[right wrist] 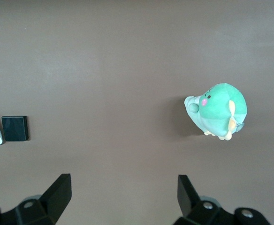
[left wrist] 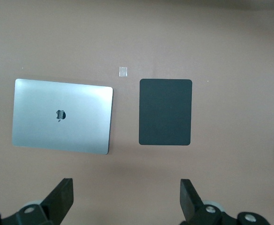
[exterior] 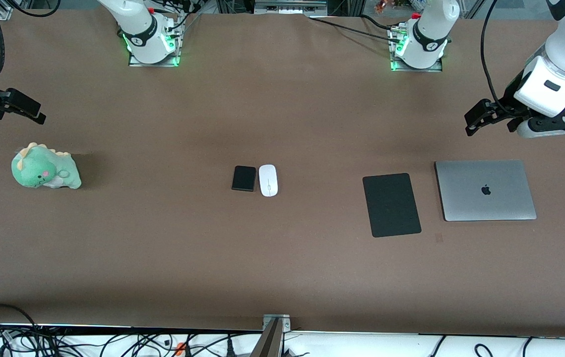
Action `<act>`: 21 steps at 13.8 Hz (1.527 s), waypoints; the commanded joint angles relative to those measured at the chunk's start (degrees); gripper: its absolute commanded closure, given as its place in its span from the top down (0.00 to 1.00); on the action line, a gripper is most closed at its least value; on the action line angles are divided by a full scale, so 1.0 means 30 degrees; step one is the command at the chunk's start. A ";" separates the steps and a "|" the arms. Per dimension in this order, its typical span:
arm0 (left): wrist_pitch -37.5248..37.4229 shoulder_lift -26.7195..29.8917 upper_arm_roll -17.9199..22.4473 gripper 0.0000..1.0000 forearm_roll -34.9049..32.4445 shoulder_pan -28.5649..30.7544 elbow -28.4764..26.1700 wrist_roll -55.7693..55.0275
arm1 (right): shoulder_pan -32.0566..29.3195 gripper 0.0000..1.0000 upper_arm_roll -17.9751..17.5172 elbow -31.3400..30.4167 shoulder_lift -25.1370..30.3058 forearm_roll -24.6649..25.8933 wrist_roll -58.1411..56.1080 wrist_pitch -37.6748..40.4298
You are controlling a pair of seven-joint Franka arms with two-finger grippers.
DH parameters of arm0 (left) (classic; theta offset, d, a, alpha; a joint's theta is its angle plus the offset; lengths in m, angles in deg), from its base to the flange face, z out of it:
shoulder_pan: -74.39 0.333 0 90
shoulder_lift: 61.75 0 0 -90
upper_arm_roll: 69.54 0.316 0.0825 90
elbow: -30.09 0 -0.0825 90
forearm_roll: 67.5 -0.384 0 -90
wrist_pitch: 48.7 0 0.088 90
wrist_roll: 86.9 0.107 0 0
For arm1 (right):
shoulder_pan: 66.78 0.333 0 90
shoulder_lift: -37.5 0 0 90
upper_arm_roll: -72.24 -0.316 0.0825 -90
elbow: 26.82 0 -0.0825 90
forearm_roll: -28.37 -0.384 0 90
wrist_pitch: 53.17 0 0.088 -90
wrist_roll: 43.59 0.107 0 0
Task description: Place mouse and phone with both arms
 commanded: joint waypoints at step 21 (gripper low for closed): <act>-0.0256 -0.0349 -0.0075 1.00 -0.0010 0.0200 0.0724 -0.0078 | -0.0323 1.00 -0.0312 0.0067 0.0073 -0.0048 0.0280 0.0165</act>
